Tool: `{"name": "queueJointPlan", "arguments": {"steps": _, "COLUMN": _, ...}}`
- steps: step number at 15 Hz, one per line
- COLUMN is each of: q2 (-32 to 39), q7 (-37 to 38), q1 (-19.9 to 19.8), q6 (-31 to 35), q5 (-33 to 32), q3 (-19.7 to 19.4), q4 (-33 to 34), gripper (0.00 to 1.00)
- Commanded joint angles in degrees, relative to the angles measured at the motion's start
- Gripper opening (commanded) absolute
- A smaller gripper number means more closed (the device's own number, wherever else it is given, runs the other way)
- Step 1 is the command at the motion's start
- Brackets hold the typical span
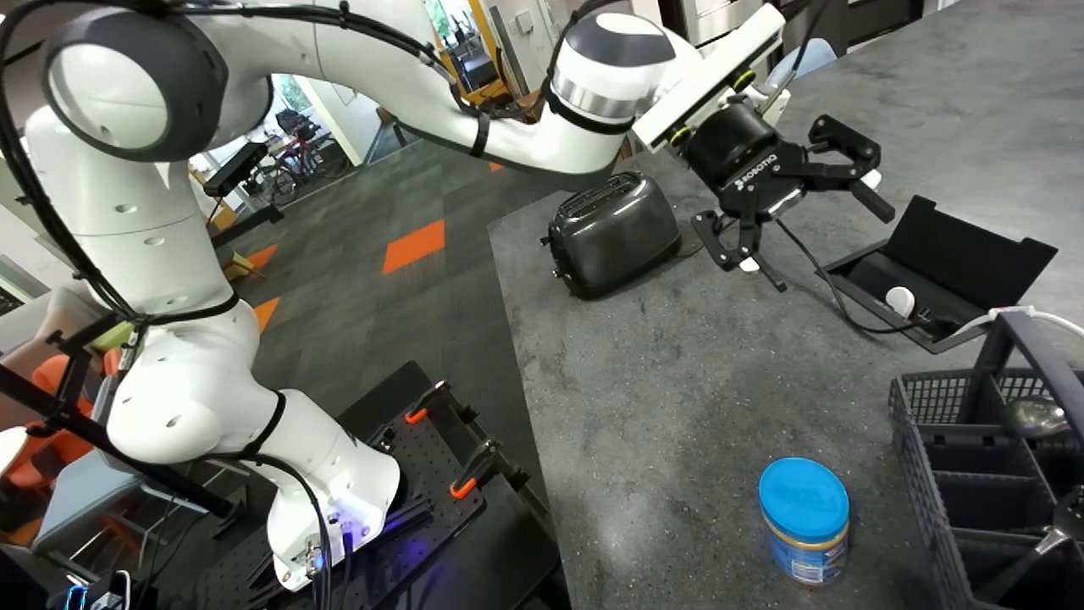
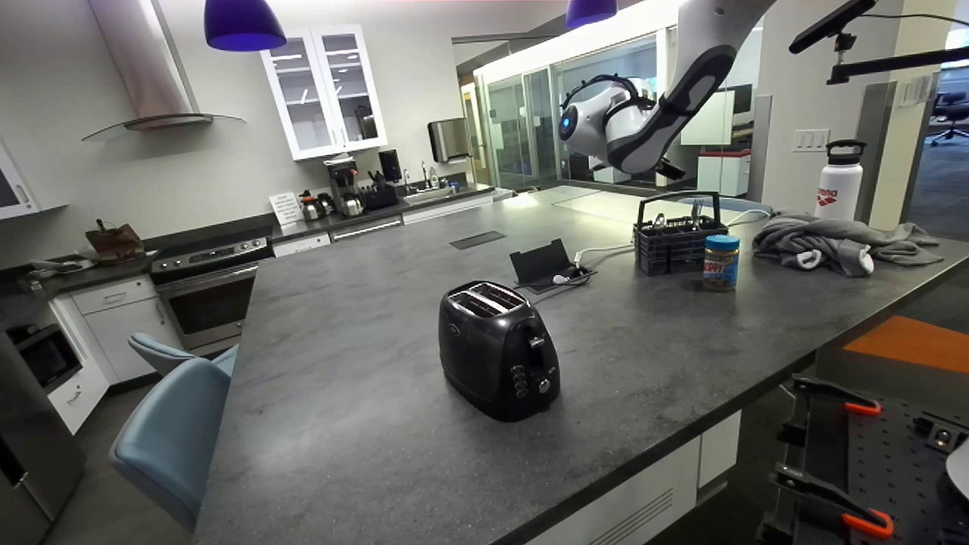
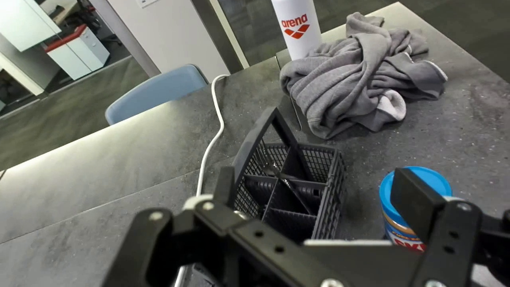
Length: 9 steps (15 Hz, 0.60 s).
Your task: Pick up the spoon and place it in the utensil holder
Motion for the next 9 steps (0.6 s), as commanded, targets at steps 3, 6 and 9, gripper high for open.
{"name": "queueJointPlan", "arguments": {"steps": 3, "q2": -8.8, "q7": -2.1, "q1": 0.5, "q6": -0.2, "q5": 5.2, "q3": 0.4, "q4": -5.4, "gripper": 1.00}}
{"name": "queueJointPlan", "arguments": {"steps": 6, "q2": -6.8, "q7": -1.1, "q1": 0.7, "q6": 0.0, "q5": 4.7, "q3": -0.3, "q4": -3.3, "gripper": 1.00}}
{"name": "queueJointPlan", "arguments": {"steps": 9, "q2": -8.4, "q7": -1.1, "q1": 0.9, "q6": 0.0, "q5": 4.9, "q3": -0.3, "q4": -4.6, "gripper": 1.00}}
